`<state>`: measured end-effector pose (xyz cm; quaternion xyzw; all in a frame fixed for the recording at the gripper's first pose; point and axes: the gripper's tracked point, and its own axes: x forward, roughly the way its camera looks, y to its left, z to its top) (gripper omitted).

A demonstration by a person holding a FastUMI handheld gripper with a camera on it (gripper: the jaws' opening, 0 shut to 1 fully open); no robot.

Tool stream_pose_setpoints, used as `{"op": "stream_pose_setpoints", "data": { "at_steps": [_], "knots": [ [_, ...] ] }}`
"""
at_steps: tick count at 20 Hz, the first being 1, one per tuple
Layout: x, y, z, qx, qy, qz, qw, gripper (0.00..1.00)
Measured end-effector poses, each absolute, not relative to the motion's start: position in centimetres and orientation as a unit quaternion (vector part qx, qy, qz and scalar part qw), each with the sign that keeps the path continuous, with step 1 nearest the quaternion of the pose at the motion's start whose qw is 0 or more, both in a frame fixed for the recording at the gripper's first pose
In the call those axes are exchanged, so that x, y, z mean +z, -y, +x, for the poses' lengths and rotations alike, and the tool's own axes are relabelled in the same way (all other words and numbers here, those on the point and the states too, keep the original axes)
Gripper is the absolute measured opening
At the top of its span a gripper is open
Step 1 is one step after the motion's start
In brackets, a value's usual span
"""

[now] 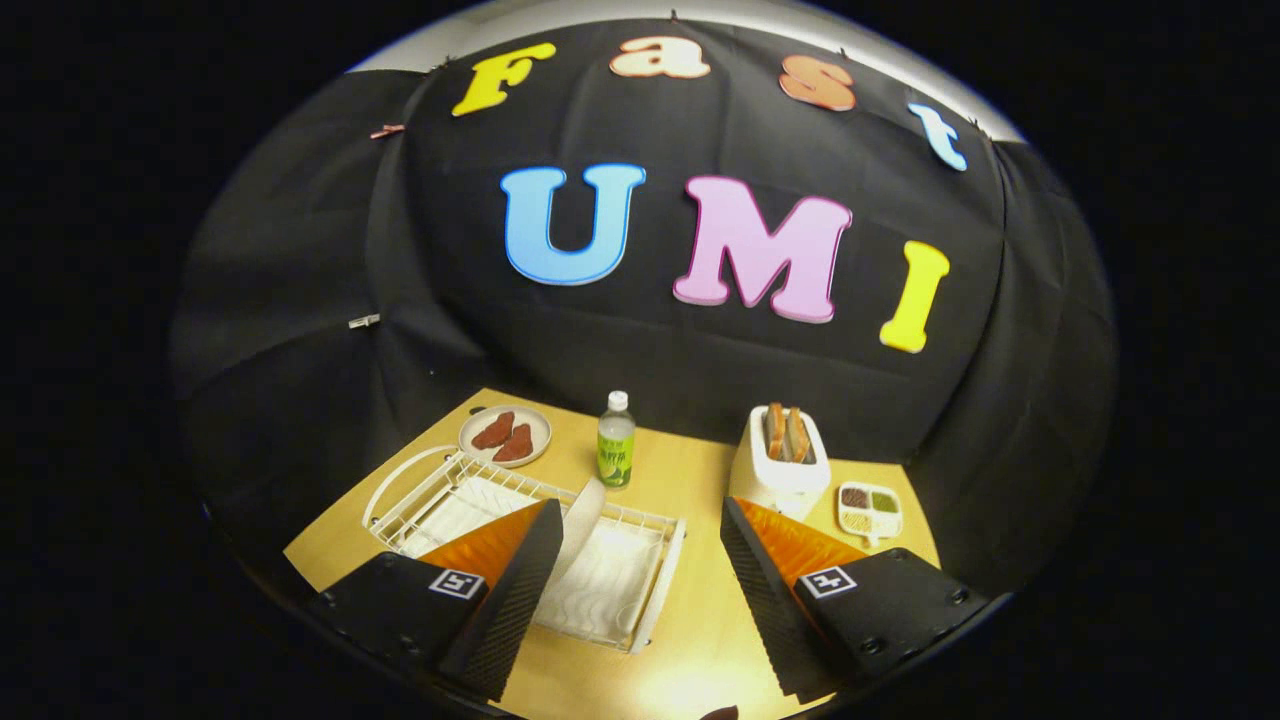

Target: Take the plate from the dish rack, then take the spoon from the basket and place it into the plate.

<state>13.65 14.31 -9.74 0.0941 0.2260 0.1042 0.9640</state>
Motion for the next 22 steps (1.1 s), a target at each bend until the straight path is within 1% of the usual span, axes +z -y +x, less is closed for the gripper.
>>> {"op": "stream_pose_setpoints", "data": {
  "at_steps": [2,7,9,11,13,14,16,18,20,22],
  "knots": [
    [-11.5,-15.8,14.9,0.102,-0.263,0.128,0.951,0.98],
    [-16.6,-19.7,17.5,0.1,-0.339,0.144,0.924,0.97],
    [-18.1,-21.5,18.3,0.097,-0.363,0.156,0.913,0.96],
    [-20.0,-22.6,18.8,0.085,-0.387,0.155,0.905,0.92],
    [-21.8,-23.0,19.2,0.06,-0.402,0.142,0.903,0.86],
    [-22.7,-23.0,19.3,0.046,-0.413,0.133,0.9,0.8],
    [-24.1,-24.1,18.9,0.029,-0.436,0.142,0.888,0.66],
    [-24.6,-24.2,18.9,0.006,-0.446,0.138,0.884,0.43],
    [-24.5,-23.4,18.9,-0.035,-0.448,0.118,0.885,0.37],
    [-24.0,-23.6,18.9,-0.052,-0.452,0.091,0.886,0.3]
  ]
}}
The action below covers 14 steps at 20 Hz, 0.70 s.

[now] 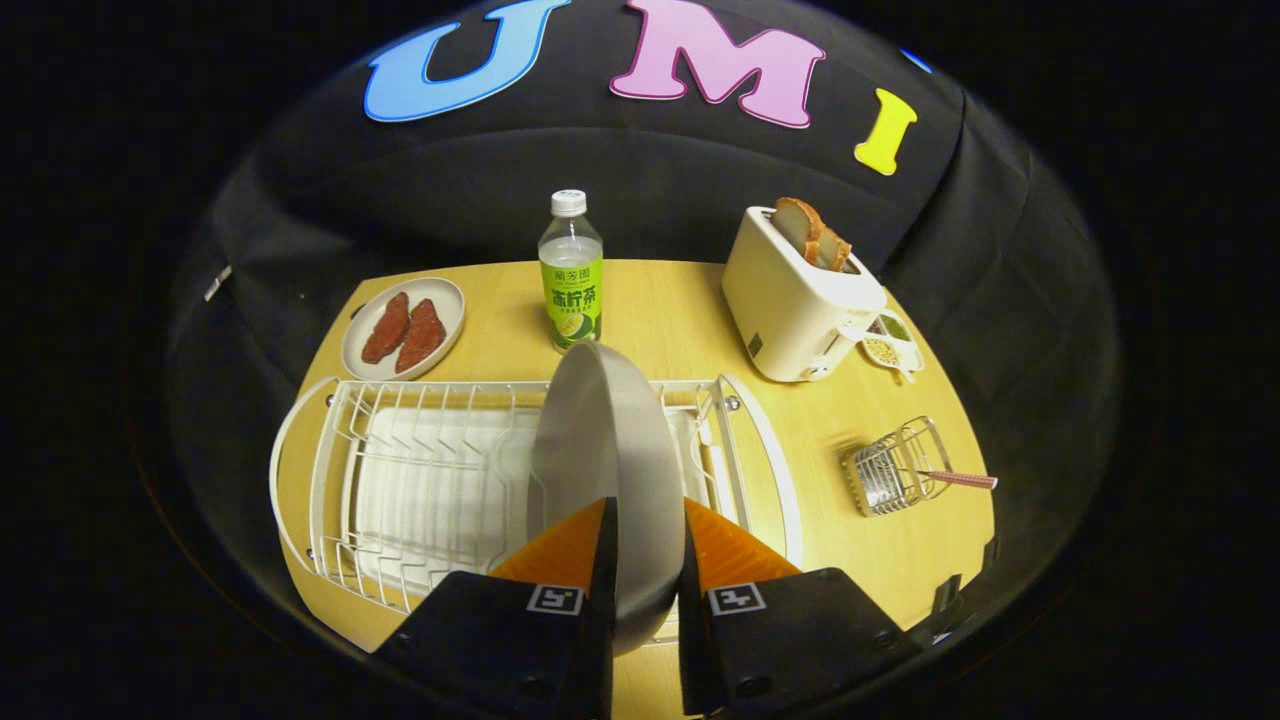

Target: Take the plate from the dish rack, then take the spoon from the basket and place it into the plate.

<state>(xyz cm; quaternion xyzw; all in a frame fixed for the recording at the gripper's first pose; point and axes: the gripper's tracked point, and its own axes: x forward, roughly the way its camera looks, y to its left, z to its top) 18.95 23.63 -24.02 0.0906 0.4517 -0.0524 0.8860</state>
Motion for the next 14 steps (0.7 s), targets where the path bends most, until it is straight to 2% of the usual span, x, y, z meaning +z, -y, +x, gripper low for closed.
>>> {"op": "stream_pose_setpoints", "data": {
  "at_steps": [8,14],
  "knots": [
    [-18.6,-23.6,22.1,-0.058,-0.395,-0.054,0.915,0.27],
    [-16.6,-22.1,22.0,-0.056,-0.385,0.006,0.921,0.27]
  ]
}}
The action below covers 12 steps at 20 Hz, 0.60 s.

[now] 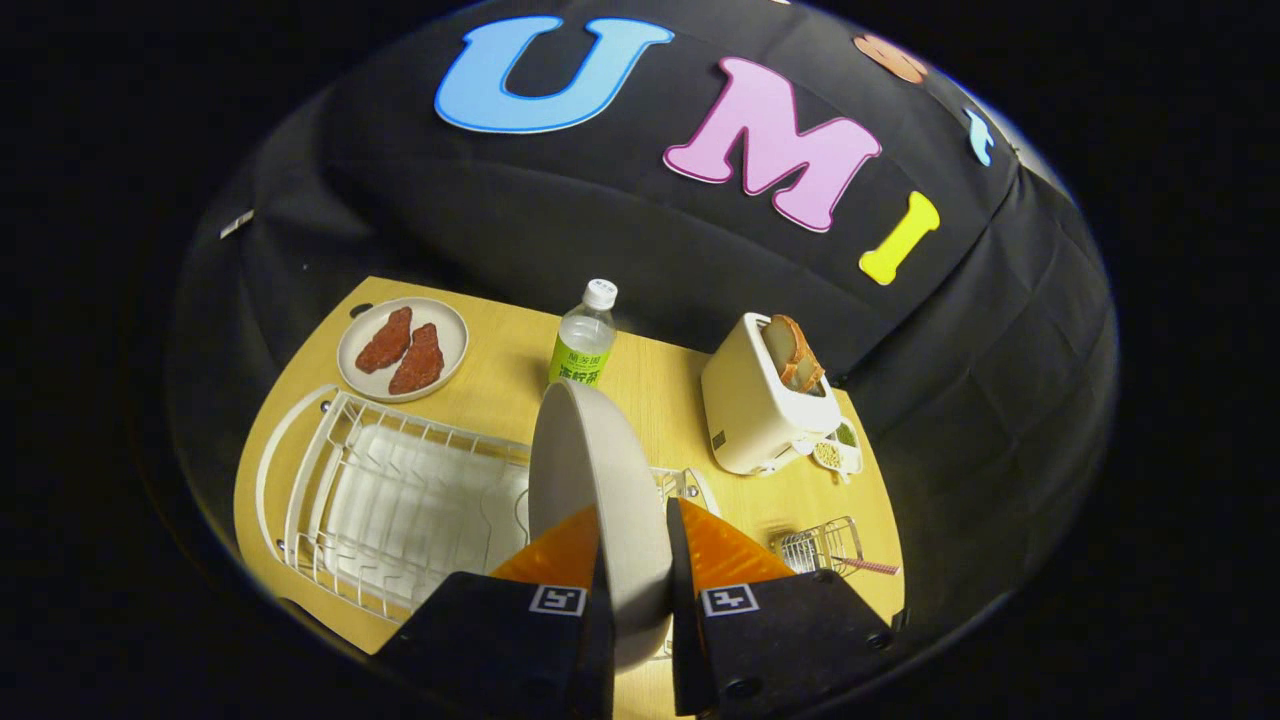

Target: Take the plate from the dish rack, then take the spoon from the basket and place it into the plate.

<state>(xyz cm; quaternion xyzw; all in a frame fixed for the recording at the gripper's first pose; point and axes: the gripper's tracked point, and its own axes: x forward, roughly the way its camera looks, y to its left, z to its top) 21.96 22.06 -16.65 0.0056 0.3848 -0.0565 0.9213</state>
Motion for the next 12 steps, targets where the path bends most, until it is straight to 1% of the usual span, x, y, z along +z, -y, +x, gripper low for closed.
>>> {"op": "stream_pose_setpoints", "data": {
  "at_steps": [7,12],
  "knots": [
    [-14.4,-18.8,19.6,-0.007,-0.364,0.145,0.92,0.27],
    [-13.1,-14.5,15.0,0.05,-0.338,0.167,0.925,0.27]
  ]
}}
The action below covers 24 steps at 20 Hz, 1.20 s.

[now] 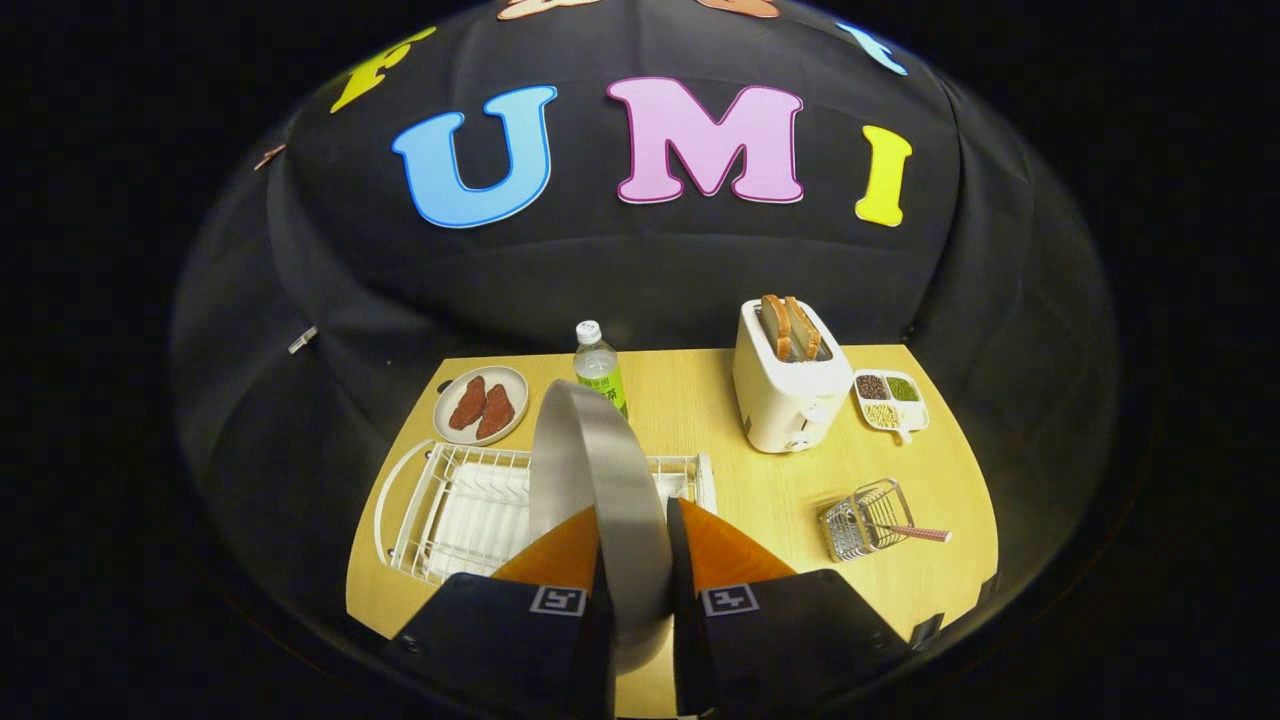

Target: Take the plate from the dish rack, then take the spoon from the basket and place it into the plate.

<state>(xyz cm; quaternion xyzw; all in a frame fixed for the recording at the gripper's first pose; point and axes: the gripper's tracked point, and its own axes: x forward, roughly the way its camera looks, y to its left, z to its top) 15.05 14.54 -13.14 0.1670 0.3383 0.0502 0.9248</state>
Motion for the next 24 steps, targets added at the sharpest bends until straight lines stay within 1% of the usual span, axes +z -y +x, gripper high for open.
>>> {"op": "stream_pose_setpoints", "data": {
  "at_steps": [2,6,13,18,22,24],
  "knots": [
    [-13.1,-12.6,12.7,0.062,-0.336,0.177,0.923,0.27],
    [-15.1,-8.0,8.3,0.056,-0.344,0.216,0.912,0.27],
    [-21.8,-1.9,0.5,0.038,-0.387,0.304,0.87,0.27],
    [-26.4,0.3,-3.3,0.034,-0.411,0.336,0.847,0.27],
    [-32.2,0.6,-5.3,0.02,-0.449,0.359,0.818,0.27],
    [-35.0,-0.3,-6.2,0.023,-0.473,0.37,0.799,0.27]
  ]
}}
